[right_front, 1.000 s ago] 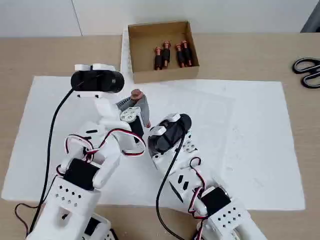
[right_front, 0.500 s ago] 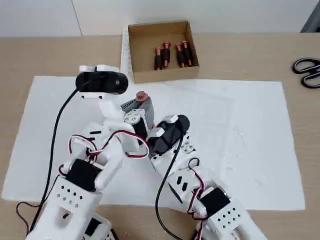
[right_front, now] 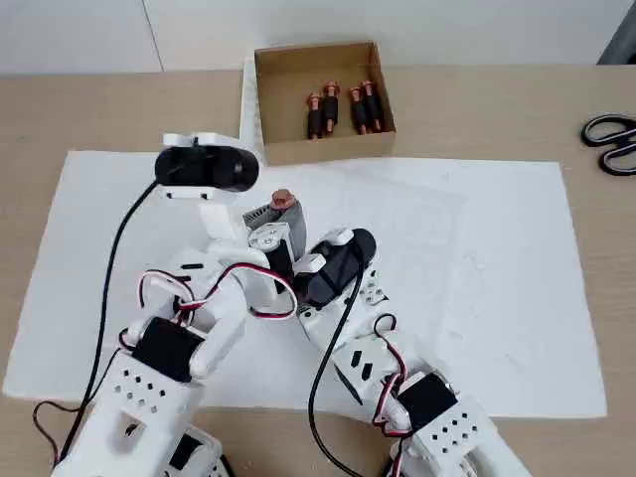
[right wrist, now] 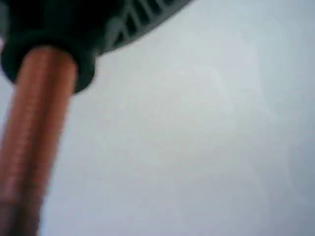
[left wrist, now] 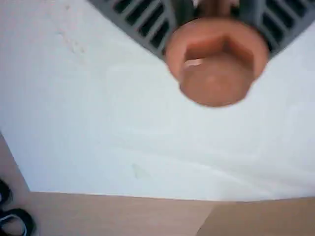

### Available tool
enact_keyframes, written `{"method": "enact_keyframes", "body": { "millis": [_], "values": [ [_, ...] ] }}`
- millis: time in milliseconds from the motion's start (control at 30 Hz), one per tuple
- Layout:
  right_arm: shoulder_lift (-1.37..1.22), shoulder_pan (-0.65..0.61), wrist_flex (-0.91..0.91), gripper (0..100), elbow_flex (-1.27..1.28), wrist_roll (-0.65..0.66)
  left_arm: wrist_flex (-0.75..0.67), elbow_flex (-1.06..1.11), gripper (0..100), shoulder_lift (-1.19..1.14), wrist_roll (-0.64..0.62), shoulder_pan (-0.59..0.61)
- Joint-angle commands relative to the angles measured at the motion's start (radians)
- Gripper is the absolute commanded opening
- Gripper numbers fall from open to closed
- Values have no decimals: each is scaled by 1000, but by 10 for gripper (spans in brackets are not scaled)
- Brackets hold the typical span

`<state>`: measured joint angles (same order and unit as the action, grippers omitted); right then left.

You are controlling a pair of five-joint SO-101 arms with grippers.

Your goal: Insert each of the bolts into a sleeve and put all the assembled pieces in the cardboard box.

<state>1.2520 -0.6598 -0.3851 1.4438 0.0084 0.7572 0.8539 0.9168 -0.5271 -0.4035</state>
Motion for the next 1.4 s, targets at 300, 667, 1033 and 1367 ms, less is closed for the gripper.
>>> {"method": "enact_keyframes", "body": {
  "millis": [300,667,1033,1367],
  "values": [
    [19,-1,21,4,-5,11,3,18,6,11,3,-8],
    [19,-1,21,4,-5,11,46,19,6,12,29,-9],
    [19,-1,16,4,-5,11,74,54,6,12,31,-72],
    [19,-1,16,4,-5,12,120,56,6,12,34,-75]
  ]
}}
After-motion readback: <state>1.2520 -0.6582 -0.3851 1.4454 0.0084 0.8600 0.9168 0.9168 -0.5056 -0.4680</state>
